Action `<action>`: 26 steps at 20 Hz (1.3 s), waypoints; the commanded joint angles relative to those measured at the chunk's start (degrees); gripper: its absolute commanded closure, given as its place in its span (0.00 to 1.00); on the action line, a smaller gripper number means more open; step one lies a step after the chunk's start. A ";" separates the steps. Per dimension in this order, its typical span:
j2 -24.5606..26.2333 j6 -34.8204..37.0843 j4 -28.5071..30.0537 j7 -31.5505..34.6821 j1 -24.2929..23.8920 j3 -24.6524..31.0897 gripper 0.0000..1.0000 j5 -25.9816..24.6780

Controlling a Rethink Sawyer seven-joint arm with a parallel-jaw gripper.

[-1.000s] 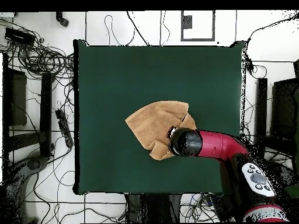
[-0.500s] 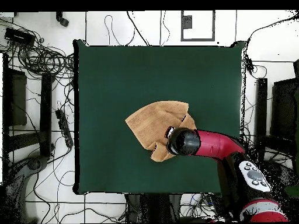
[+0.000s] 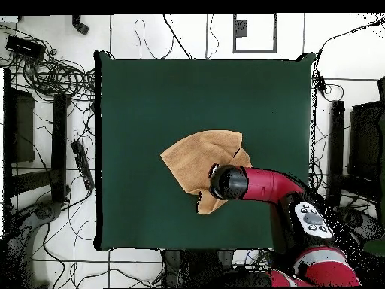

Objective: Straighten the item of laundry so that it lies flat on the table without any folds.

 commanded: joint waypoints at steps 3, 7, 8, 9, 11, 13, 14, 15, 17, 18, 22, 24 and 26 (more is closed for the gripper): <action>4.66 -2.91 -4.82 10.79 4.62 -3.41 0.00 2.34; 3.45 0.55 -5.02 10.78 4.90 -6.80 0.00 2.51; 2.88 1.81 -5.03 10.83 5.09 -7.85 0.00 2.64; 2.56 2.55 -5.05 10.93 5.31 -8.65 0.00 2.80; 1.44 5.13 -5.31 11.26 5.88 -11.39 0.00 2.96; 1.02 6.45 -5.51 11.37 6.28 -13.08 0.00 3.30; 0.98 6.65 -5.54 11.43 6.50 -13.63 0.00 3.45; 1.26 7.08 -5.83 12.06 7.12 -14.46 0.00 3.84; 1.56 7.69 -6.16 13.67 8.56 -16.53 0.00 4.51; 1.61 7.42 -5.93 13.90 8.98 -17.20 0.00 4.83; 1.96 6.20 -5.45 14.16 9.90 -18.88 0.00 5.89; 2.27 5.24 -5.21 13.97 10.25 -19.33 0.00 6.53; 2.50 4.01 -4.93 13.71 10.62 -19.76 0.00 7.25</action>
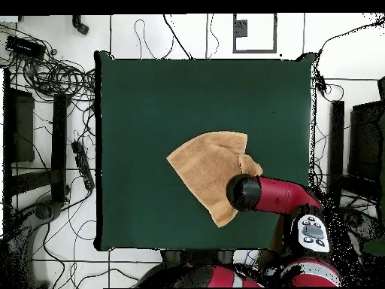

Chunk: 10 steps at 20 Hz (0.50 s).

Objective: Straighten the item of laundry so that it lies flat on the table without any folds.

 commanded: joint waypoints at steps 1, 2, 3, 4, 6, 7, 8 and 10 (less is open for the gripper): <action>1.04 1.37 -1.83 13.93 3.32 -2.53 0.00 4.70; 1.16 -0.17 -1.60 14.16 3.71 -2.97 1.00 4.98; 1.20 -0.36 -1.59 14.23 3.94 -3.25 1.00 5.05; 1.25 -0.55 -1.59 14.30 4.18 -3.54 1.00 5.12; 1.30 -0.78 -1.44 13.99 4.41 -3.86 1.00 5.48; 1.33 -0.96 -1.38 13.77 4.46 -3.96 1.00 5.64; 1.35 -1.13 -1.32 13.54 4.51 -4.05 1.00 5.80; 1.33 -1.73 -1.06 13.27 4.51 -4.20 1.00 6.08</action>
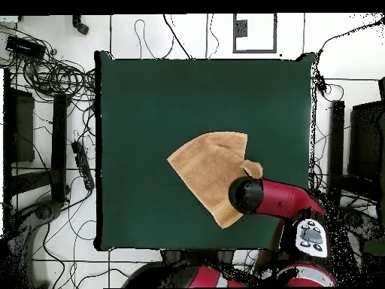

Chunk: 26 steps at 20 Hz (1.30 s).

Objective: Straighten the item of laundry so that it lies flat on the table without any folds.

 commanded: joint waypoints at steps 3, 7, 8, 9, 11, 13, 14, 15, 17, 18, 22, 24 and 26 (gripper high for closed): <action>0.65 -1.80 -0.62 12.28 1.97 0.14 1.00 4.24; -0.94 -2.43 0.94 9.88 -0.49 1.70 1.00 4.13; -1.16 -2.58 1.15 9.51 -0.97 1.99 1.00 4.05; -1.66 -2.35 1.33 8.73 -1.34 2.17 1.00 3.67; -2.65 -1.89 1.69 7.16 -2.09 2.52 1.00 2.92; -4.11 -1.18 2.52 5.69 -2.77 2.71 1.00 2.28; -5.57 -0.57 3.34 4.61 -3.50 2.88 1.00 1.97; -5.68 -0.87 3.50 4.49 -3.70 3.11 1.00 1.79; -5.89 -1.48 3.81 4.26 -4.11 3.58 1.00 1.42; -6.00 -1.78 3.97 4.15 -4.32 3.81 1.00 1.24; -6.81 -2.99 4.78 4.21 -4.86 4.13 1.00 0.57; -7.30 -3.11 5.40 4.64 -4.74 4.06 1.00 0.52; -7.21 -3.67 5.69 5.10 -4.79 4.33 1.00 0.55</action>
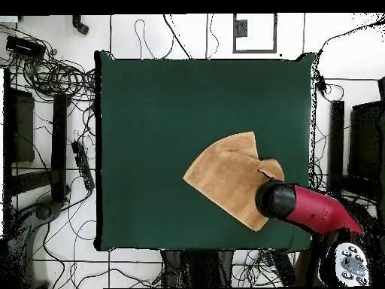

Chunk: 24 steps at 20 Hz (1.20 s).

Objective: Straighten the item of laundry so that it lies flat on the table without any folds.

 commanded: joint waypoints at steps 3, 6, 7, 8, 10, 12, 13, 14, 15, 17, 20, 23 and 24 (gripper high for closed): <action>-0.63 -4.48 5.34 5.73 0.75 5.58 1.00 -0.02; -0.44 -5.93 5.45 6.31 0.92 5.60 1.00 0.03; -0.42 -6.86 5.65 6.67 0.90 5.66 1.00 0.12; -0.39 -7.79 5.85 7.02 0.89 5.71 0.00 0.20; -0.42 -8.13 6.28 7.46 0.74 5.96 0.00 0.74; -0.49 -8.25 6.29 7.32 0.89 5.94 0.00 0.77; -0.56 -7.73 5.98 7.15 1.30 5.63 0.00 0.73; -0.63 -7.20 5.66 6.97 1.72 5.31 0.00 0.68; -0.55 -7.14 5.45 6.89 1.91 5.20 0.00 0.68; -0.83 -7.94 5.60 6.42 1.52 5.71 0.00 0.56; -1.16 -8.18 5.90 5.41 0.45 6.90 0.00 0.57; -1.39 -8.43 6.30 4.66 -0.40 7.90 0.00 0.52; -1.53 -8.44 6.43 4.34 -0.82 8.43 0.00 0.54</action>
